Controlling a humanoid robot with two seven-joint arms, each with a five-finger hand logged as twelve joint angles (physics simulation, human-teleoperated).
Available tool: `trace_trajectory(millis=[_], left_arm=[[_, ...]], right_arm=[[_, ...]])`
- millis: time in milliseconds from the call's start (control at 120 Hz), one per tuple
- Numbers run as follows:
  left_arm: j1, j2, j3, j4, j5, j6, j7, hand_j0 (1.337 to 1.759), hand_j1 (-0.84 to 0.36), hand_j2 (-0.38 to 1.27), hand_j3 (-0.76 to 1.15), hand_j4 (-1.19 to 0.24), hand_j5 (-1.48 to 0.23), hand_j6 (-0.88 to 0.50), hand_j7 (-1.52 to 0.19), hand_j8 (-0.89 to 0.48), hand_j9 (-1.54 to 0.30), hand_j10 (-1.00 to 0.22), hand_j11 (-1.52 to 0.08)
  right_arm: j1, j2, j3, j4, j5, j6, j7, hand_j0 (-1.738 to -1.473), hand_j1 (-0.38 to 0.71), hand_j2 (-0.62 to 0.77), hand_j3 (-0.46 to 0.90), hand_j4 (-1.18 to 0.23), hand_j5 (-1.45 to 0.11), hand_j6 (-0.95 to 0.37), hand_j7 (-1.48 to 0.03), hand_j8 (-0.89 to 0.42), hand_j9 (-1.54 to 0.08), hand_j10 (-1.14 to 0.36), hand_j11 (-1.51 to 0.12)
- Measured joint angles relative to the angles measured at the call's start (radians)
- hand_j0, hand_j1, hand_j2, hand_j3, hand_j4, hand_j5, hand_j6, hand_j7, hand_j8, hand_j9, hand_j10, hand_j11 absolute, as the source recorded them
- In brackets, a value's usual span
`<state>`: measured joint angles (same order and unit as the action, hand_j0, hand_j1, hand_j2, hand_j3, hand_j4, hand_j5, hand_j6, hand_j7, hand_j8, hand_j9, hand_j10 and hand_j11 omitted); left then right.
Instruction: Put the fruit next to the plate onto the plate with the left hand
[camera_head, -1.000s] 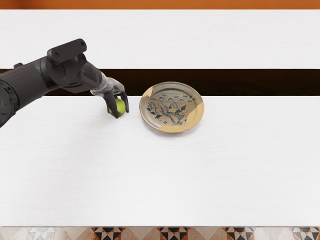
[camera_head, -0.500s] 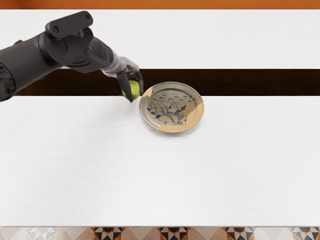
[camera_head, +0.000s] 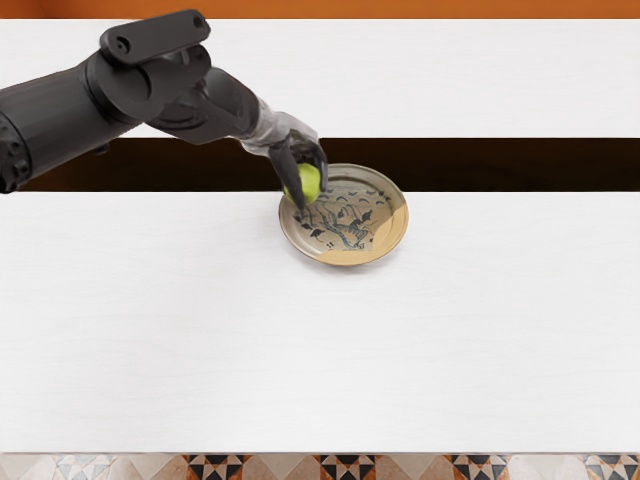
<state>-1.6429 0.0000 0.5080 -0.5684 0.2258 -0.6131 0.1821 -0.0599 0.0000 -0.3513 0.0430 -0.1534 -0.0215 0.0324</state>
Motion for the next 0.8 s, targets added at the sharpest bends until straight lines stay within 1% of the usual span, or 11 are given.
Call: trace_trajectory(millis=[133, 167, 200, 242, 300, 342, 392, 458, 533, 617, 800], left_arm=[[0.002, 0.0, -0.03, -0.022, 0.0, 0.0, -0.027, 1.643, -0.46, 0.28, 0.0, -0.69, -1.0, -0.17, -1.0, -0.19, -1.03, -0.59, -1.05], [0.003, 0.0, -0.033, -0.024, 0.0, 0.0, -0.039, 1.643, -0.46, 0.28, 0.0, -0.69, -0.99, -0.17, -1.0, -0.19, -1.03, -0.59, -1.04], [0.006, 0.0, -0.035, -0.025, 0.0, 0.0, -0.063, 1.645, -0.44, 0.26, 0.0, -0.7, -0.94, -0.19, -0.95, -0.21, -0.98, -0.6, -0.99], [0.008, 0.0, -0.034, -0.025, 0.0, 0.001, -0.102, 1.647, -0.37, 0.23, 0.0, -0.64, -0.85, -0.2, -0.85, -0.22, -0.87, -0.61, -0.88], [0.008, 0.0, -0.03, -0.025, 0.0, 0.001, -0.149, 1.65, -0.27, 0.18, 0.0, -0.54, -0.72, -0.19, -0.72, -0.21, -0.74, -0.58, -0.75], [0.008, 0.0, -0.028, -0.025, 0.0, 0.001, -0.171, 1.651, -0.2, 0.16, 0.0, -0.48, -0.65, -0.18, -0.64, -0.18, -0.66, -0.54, -0.66], [0.008, 0.0, -0.026, -0.024, 0.0, 0.001, -0.188, 1.653, -0.14, 0.13, 0.0, -0.42, -0.57, -0.16, -0.56, -0.16, -0.58, -0.5, -0.58], [0.008, 0.0, -0.023, -0.02, 0.0, 0.002, -0.201, 1.654, -0.07, 0.1, 0.0, -0.35, -0.48, -0.14, -0.47, -0.14, -0.49, -0.45, -0.49], [0.008, 0.0, -0.021, -0.017, 0.0, 0.002, -0.209, 1.655, -0.01, 0.08, 0.0, -0.3, -0.41, -0.15, -0.4, -0.14, -0.41, -0.37, -0.41], [0.005, 0.0, -0.021, -0.007, -0.001, 0.002, -0.213, 1.656, 0.06, 0.07, 0.0, -0.25, -0.33, -0.15, -0.33, -0.14, -0.33, -0.29, -0.33], [0.005, 0.0, -0.027, 0.02, -0.044, 0.002, -0.215, 1.657, 0.22, 0.03, 0.0, -0.11, -0.15, -0.07, -0.15, -0.07, -0.15, -0.13, -0.15]], right_arm=[[0.0, 0.0, 0.0, 0.0, 0.0, 0.0, 0.0, -1.658, -0.35, 0.0, 0.0, 0.0, 0.0, 0.0, 0.0, 0.0, 0.0, 0.0, 0.0], [0.0, 0.0, 0.0, 0.0, 0.0, 0.0, 0.0, -1.658, -0.35, 0.0, 0.0, 0.0, 0.0, 0.0, 0.0, 0.0, 0.0, 0.0, 0.0], [0.0, 0.0, 0.0, 0.0, 0.0, 0.0, 0.0, -1.658, -0.35, 0.0, 0.0, 0.0, 0.0, 0.0, 0.0, 0.0, 0.0, 0.0, 0.0], [0.0, 0.0, 0.0, 0.0, 0.0, 0.0, 0.0, -1.658, -0.35, 0.0, 0.0, 0.0, 0.0, 0.0, 0.0, 0.0, 0.0, 0.0, 0.0], [0.0, 0.0, 0.0, 0.0, 0.0, 0.0, 0.0, -1.658, -0.35, 0.0, 0.0, 0.0, 0.0, 0.0, 0.0, 0.0, 0.0, 0.0, 0.0], [0.0, 0.0, 0.0, 0.0, 0.0, 0.0, 0.0, -1.658, -0.35, 0.0, 0.0, 0.0, 0.0, 0.0, 0.0, 0.0, 0.0, 0.0, 0.0], [0.0, 0.0, 0.0, 0.0, 0.0, 0.0, 0.0, -1.658, -0.35, 0.0, 0.0, 0.0, 0.0, 0.0, 0.0, 0.0, 0.0, 0.0, 0.0], [0.0, 0.0, 0.0, 0.0, 0.0, 0.0, 0.0, -1.658, -0.35, 0.0, 0.0, 0.0, 0.0, 0.0, 0.0, 0.0, 0.0, 0.0, 0.0], [0.0, 0.0, 0.0, 0.0, 0.0, 0.0, 0.0, -1.658, -0.35, 0.0, 0.0, 0.0, 0.0, 0.0, 0.0, 0.0, 0.0, 0.0, 0.0], [0.0, 0.0, 0.0, 0.0, 0.0, 0.0, 0.0, -1.658, -0.35, 0.0, 0.0, 0.0, 0.0, 0.0, 0.0, 0.0, 0.0, 0.0, 0.0], [0.0, 0.0, 0.0, 0.0, 0.0, 0.0, 0.0, -1.658, -0.35, 0.0, 0.0, 0.0, 0.0, 0.0, 0.0, 0.0, 0.0, 0.0, 0.0]])
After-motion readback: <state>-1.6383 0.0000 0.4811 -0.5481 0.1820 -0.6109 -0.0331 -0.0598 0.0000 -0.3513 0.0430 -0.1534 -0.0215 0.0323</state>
